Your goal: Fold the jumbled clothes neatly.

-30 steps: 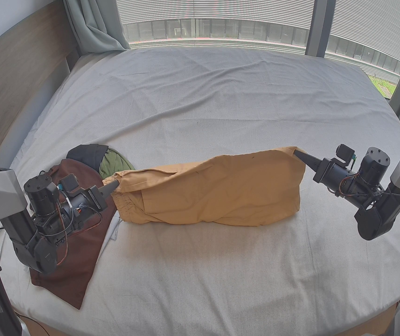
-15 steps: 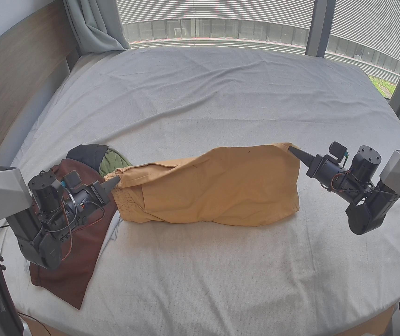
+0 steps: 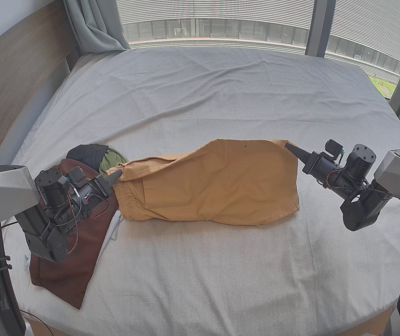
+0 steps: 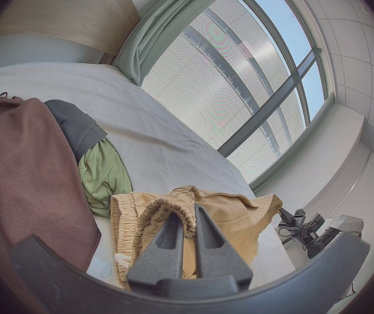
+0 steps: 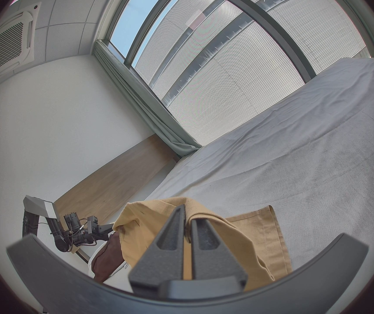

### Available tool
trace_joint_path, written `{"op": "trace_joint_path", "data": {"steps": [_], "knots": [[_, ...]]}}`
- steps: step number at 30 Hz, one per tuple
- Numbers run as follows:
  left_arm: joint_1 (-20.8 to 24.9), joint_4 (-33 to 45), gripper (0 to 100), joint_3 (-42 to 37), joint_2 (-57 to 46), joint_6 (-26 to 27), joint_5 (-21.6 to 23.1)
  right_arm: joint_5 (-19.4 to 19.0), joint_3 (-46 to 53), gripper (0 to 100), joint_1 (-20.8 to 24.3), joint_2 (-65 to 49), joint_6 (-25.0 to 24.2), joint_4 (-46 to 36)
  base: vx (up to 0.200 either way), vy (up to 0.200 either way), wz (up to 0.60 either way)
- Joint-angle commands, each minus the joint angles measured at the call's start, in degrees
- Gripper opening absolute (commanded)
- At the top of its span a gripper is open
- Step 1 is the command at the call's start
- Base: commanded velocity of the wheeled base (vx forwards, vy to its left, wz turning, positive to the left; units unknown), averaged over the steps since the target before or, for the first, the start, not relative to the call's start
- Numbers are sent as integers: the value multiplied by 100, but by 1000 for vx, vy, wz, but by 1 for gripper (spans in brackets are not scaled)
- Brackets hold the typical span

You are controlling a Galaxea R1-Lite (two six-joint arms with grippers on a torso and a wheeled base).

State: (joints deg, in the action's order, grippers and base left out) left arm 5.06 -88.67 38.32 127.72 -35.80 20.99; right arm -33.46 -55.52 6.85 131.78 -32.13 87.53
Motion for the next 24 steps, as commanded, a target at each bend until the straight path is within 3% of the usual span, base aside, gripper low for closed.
{"op": "trace_joint_path", "data": {"steps": [1, 24], "knots": [[30, -1, 0, 211, 245, -50, -16, -2, -284, 0, -8, 252, -82, 1, 0, 0, 0], [-75, -1, 0, 1073, 912, -102, -174, -2, -1163, 0, 62, 972, -118, -219, 0, 0, 0]]}}
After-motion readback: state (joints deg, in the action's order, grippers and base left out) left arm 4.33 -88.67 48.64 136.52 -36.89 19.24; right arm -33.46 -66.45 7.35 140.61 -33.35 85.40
